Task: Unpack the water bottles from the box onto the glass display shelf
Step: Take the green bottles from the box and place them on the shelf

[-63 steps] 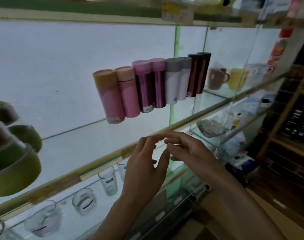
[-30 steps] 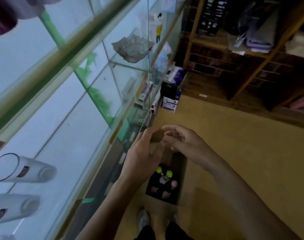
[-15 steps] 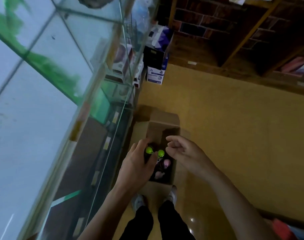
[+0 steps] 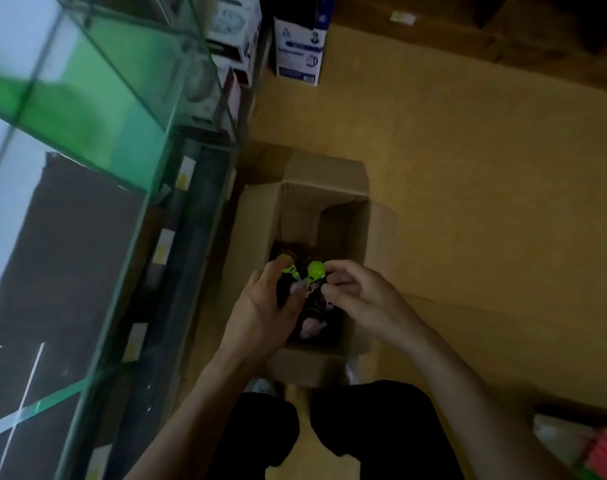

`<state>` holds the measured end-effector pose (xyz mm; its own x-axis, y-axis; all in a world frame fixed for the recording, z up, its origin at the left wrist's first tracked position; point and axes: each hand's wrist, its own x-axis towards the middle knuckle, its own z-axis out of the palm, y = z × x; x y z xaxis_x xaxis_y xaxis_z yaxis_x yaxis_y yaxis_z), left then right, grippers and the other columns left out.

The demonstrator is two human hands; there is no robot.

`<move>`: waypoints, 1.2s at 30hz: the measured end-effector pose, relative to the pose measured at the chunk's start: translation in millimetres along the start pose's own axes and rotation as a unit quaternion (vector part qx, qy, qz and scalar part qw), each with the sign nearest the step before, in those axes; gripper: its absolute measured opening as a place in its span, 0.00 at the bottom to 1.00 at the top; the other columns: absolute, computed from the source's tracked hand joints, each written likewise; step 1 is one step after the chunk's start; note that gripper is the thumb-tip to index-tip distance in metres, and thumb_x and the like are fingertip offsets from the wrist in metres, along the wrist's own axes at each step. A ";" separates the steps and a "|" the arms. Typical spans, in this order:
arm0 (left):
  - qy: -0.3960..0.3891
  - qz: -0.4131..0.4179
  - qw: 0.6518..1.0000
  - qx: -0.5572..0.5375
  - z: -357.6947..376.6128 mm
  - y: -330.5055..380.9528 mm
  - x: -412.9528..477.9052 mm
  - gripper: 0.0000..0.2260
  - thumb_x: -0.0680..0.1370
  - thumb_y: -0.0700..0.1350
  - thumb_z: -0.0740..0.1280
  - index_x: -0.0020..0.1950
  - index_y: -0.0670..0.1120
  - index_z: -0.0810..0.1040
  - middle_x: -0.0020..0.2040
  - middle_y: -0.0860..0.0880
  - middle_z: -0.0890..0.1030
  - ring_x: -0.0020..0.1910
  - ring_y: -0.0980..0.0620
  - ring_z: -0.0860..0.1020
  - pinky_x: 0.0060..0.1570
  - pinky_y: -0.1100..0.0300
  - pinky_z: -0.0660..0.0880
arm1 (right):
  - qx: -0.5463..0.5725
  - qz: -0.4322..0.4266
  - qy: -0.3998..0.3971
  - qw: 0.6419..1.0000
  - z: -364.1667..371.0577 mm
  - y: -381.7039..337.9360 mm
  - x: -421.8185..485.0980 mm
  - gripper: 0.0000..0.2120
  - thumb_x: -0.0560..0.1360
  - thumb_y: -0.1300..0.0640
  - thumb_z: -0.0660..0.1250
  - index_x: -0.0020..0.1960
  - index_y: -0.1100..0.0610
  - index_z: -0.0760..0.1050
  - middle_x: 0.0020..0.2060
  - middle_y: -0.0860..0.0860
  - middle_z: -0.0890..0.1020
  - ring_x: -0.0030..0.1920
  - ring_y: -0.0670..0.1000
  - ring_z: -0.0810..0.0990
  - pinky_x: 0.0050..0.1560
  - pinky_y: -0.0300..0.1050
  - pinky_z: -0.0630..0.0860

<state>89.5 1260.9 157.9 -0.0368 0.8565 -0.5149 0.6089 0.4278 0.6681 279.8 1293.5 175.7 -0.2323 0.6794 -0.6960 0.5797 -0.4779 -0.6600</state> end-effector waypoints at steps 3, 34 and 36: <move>-0.012 -0.005 1.000 0.009 34.2 -42.7 33.8 0.21 0.81 0.53 0.65 0.73 0.55 0.68 0.65 0.52 0.76 0.64 0.52 0.76 0.56 0.53 0.76 | -0.011 0.006 -0.002 1.000 11.8 41.2 43.8 0.20 0.81 0.45 0.67 0.72 0.46 0.71 0.59 0.42 0.77 0.59 0.41 0.78 0.64 0.46 0.77; -0.059 -0.071 0.987 0.133 173.8 -179.1 210.1 0.34 0.84 0.50 0.59 0.82 0.45 0.41 0.66 0.33 0.77 0.63 0.35 0.77 0.59 0.50 0.71 | -0.282 -0.051 -0.076 0.955 53.0 169.1 273.9 0.27 0.83 0.48 0.66 0.79 0.47 0.64 0.70 0.51 0.76 0.67 0.51 0.76 0.64 0.46 0.74; -0.047 -0.081 0.988 0.121 176.5 -181.3 213.0 0.36 0.84 0.52 0.60 0.82 0.45 0.41 0.66 0.32 0.76 0.63 0.34 0.77 0.60 0.50 0.72 | -0.274 -0.048 -0.079 0.957 52.2 170.0 276.0 0.27 0.83 0.48 0.65 0.79 0.47 0.64 0.70 0.51 0.77 0.67 0.50 0.76 0.61 0.44 0.72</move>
<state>111.1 1314.8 -167.8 -0.0817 0.7467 -0.6601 0.7732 0.4654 0.4308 273.5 1370.7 -143.4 -0.3956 0.5922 -0.7020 0.8625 -0.0231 -0.5055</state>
